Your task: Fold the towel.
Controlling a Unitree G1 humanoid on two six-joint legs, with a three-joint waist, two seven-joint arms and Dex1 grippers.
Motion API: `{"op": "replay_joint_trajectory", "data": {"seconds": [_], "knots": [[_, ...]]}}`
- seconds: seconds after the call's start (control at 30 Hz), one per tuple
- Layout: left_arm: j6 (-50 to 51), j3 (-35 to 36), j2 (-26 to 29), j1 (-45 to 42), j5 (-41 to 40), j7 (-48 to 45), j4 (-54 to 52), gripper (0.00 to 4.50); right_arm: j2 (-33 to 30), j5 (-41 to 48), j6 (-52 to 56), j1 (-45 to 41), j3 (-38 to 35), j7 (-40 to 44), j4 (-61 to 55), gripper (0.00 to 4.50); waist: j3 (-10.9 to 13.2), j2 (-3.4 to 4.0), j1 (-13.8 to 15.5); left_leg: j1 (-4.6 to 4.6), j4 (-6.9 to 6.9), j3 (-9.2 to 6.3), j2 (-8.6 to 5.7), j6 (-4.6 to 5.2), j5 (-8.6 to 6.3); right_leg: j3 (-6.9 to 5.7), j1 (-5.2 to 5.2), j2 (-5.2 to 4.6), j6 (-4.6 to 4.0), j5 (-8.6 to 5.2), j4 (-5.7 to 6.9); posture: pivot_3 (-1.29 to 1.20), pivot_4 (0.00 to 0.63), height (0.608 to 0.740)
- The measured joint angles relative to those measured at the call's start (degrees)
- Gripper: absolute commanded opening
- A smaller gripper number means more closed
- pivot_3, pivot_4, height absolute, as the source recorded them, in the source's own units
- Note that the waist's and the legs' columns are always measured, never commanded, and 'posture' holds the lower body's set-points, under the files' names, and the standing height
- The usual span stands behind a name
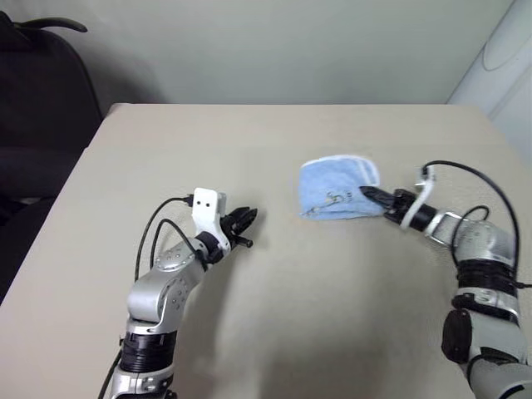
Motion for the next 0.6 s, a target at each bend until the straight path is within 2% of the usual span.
{"op": "replay_joint_trajectory", "data": {"seconds": [0.13,0.27,0.5,0.53,0.6], "knots": [[0.02,-0.07,-0.06,-0.04,-0.05,0.03,0.01,1.06,-4.52,2.54,-2.93,0.84,-11.68,-8.22,-0.32,0.05,0.0,0.0,0.32,0.01,-0.01,0.0,0.0,0.02,-0.01,0.0,0.0,-0.02,0.01,-0.01,0.01,0.0,0.15,0.74],[0.07,-0.32,-0.33,-1.05,-0.08,0.01,0.33,1.06,-8.77,3.95,-7.45,1.08,-21.31,-16.59,4.19,0.05,0.0,0.0,0.3,0.03,-0.04,0.01,0.0,0.05,-0.03,0.06,0.0,-0.02,0.03,-0.02,0.02,0.0,0.15,0.74],[0.07,-1.44,-1.33,-3.09,-0.01,0.0,1.76,1.06,-9.36,-0.6,-16.48,2.06,-23.45,-31.88,17.42,0.05,-0.01,0.03,0.19,0.17,-0.11,0.03,0.01,0.13,-0.08,0.13,0.0,-0.02,0.03,-0.02,0.07,0.0,0.15,0.74],[0.07,-1.44,-1.34,-3.09,0.02,0.01,1.76,1.06,-8.89,-0.97,-17.77,2.23,-23.39,-32.77,18.36,0.79,-0.04,0.08,0.14,0.16,-0.12,0.05,0.01,0.14,-0.08,0.17,-0.02,-0.02,0.03,-0.02,0.07,0.0,0.15,0.74],[0.08,-1.44,-1.38,-3.09,0.03,0.06,1.77,1.06,-8.85,-1.06,-19.12,2.22,-23.26,-33.46,18.52,1.36,-0.07,0.12,0.09,0.17,-0.09,0.06,0.01,0.17,-0.1,0.16,0.01,-0.01,0.03,-0.02,0.06,0.0,0.15,0.74]]}}
